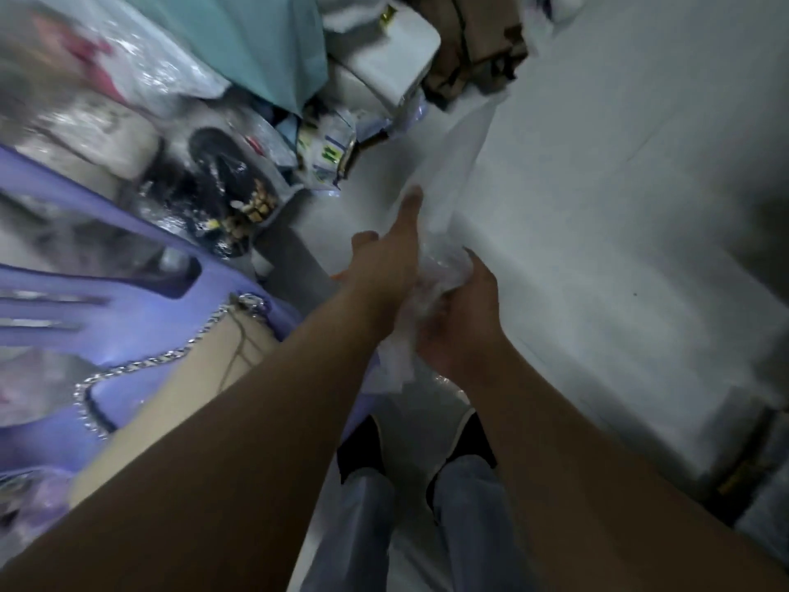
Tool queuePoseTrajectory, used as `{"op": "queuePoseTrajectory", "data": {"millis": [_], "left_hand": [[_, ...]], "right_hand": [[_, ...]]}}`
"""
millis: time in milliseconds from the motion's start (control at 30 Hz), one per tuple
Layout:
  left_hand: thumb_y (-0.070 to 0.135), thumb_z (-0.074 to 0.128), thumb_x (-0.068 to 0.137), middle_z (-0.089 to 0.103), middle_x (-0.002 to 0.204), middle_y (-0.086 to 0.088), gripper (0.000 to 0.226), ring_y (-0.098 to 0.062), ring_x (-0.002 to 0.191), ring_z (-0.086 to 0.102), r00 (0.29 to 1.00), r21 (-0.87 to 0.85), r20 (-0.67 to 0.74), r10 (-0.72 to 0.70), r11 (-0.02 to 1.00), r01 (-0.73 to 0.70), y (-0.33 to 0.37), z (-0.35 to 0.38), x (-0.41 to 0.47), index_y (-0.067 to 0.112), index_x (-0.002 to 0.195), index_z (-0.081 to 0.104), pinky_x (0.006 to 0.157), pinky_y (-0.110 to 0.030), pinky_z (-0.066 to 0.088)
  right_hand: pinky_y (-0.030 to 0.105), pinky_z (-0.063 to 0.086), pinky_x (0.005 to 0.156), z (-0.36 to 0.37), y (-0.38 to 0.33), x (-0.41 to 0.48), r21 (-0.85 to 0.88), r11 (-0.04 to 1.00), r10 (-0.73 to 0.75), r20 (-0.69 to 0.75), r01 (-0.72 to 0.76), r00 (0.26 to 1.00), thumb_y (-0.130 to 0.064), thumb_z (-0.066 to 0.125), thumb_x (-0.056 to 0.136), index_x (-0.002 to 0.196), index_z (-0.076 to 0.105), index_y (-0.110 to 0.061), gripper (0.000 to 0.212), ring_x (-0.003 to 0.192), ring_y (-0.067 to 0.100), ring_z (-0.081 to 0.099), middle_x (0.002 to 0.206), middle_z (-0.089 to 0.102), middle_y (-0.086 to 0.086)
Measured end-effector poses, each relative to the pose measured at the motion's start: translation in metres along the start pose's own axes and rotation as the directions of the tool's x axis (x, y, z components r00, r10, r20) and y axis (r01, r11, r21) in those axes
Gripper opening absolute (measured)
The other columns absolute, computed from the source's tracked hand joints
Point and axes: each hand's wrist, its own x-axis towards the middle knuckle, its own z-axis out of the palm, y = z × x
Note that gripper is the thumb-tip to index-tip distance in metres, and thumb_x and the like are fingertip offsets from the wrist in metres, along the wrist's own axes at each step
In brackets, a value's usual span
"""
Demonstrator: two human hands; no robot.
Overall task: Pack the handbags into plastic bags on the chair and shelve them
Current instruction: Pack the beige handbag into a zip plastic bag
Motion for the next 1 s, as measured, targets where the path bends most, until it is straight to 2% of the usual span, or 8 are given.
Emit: {"op": "queuePoseTrajectory", "data": {"millis": [133,267,400,467,533,700,867,1000], "left_hand": [[0.030,0.062,0.096,0.060,0.121,-0.010,0.044,-0.031,0.109,0.059,0.992,0.083,-0.028,0.127,0.989,-0.124,-0.010,-0.052,-0.025,0.006,0.130,0.052,0.085,-0.024,0.044],[0.038,0.058,0.095,0.058,0.129,-0.016,0.044,-0.037,0.119,0.054,0.961,0.345,-0.087,0.261,0.913,-0.216,-0.032,-0.097,-0.036,0.016,0.133,0.051,0.099,-0.035,0.044],[0.039,0.069,0.088,0.049,0.136,-0.018,0.061,-0.038,0.128,0.043,0.905,0.523,-0.165,0.391,0.813,-0.256,-0.047,-0.146,-0.048,0.024,0.142,0.045,0.103,-0.037,0.031],[0.039,0.070,0.086,0.045,0.137,-0.017,0.061,-0.038,0.129,0.037,0.900,0.516,-0.200,0.388,0.822,-0.240,-0.060,-0.166,-0.047,0.028,0.141,0.045,0.103,-0.035,0.027],[0.035,0.068,0.086,0.043,0.138,-0.014,0.057,-0.036,0.129,0.034,0.896,0.527,-0.235,0.376,0.824,-0.207,-0.077,-0.180,-0.050,0.030,0.139,0.046,0.100,-0.032,0.024],[0.044,0.063,0.068,0.058,0.122,-0.011,0.037,-0.038,0.118,0.051,0.891,0.184,-0.429,0.149,0.980,-0.075,-0.101,-0.218,-0.063,0.055,0.103,0.059,0.108,-0.044,0.041],[0.048,0.046,0.079,0.053,0.130,-0.018,0.043,-0.038,0.126,0.044,0.705,-0.073,-0.695,-0.138,0.990,0.123,-0.142,-0.264,-0.098,0.028,0.109,0.069,0.112,-0.043,0.034],[0.054,0.044,0.082,0.035,0.144,-0.018,0.057,-0.040,0.133,0.029,0.463,-0.224,-0.803,-0.375,0.910,0.349,-0.194,-0.294,-0.129,0.022,0.126,0.063,0.115,-0.045,0.020]], "right_hand": [[0.027,0.046,0.064,0.035,0.026,-0.011,-0.160,0.986,-0.063,-0.055,0.054,0.996,-0.019,0.053,0.085,0.077,0.063,-0.009,0.016,0.066,0.019,0.056,0.070,0.056,0.009],[0.036,0.054,0.073,0.063,0.047,-0.026,-0.308,0.948,-0.160,-0.263,0.074,0.952,-0.023,0.052,0.093,0.086,0.073,-0.009,0.026,0.075,0.025,0.068,0.086,0.071,0.012],[0.040,0.047,0.094,0.086,0.040,-0.034,-0.043,0.997,0.061,-0.170,-0.069,0.984,-0.040,0.042,0.099,0.103,0.067,-0.012,0.038,0.093,0.029,0.064,0.101,0.066,0.013],[0.042,0.040,0.104,0.097,0.047,-0.027,-0.105,0.973,0.195,-0.084,-0.203,0.977,-0.052,0.040,0.094,0.132,0.056,-0.007,0.061,0.115,0.034,0.056,0.124,0.059,0.019],[0.040,0.048,0.088,0.111,0.062,-0.020,-0.266,0.920,0.277,-0.079,-0.288,0.958,-0.051,0.035,0.101,0.134,0.055,-0.006,0.060,0.103,0.031,0.059,0.114,0.063,0.017],[0.029,0.052,0.064,0.128,0.106,-0.013,-0.606,0.714,0.314,-0.170,-0.350,0.934,-0.030,0.043,0.107,0.091,0.072,-0.007,0.040,0.065,0.015,0.063,0.073,0.066,0.002],[0.020,0.053,0.050,0.146,0.153,-0.037,-0.744,0.559,0.459,-0.090,-0.366,0.884,-0.031,0.048,0.105,0.087,0.058,-0.025,0.021,0.046,0.001,0.064,0.050,0.066,-0.012],[0.025,0.056,0.056,0.161,0.221,-0.044,-0.780,0.488,0.591,-0.036,-0.392,0.806,-0.008,0.046,0.103,0.090,0.063,-0.012,0.021,0.059,0.015,0.068,0.071,0.067,0.002]]}}
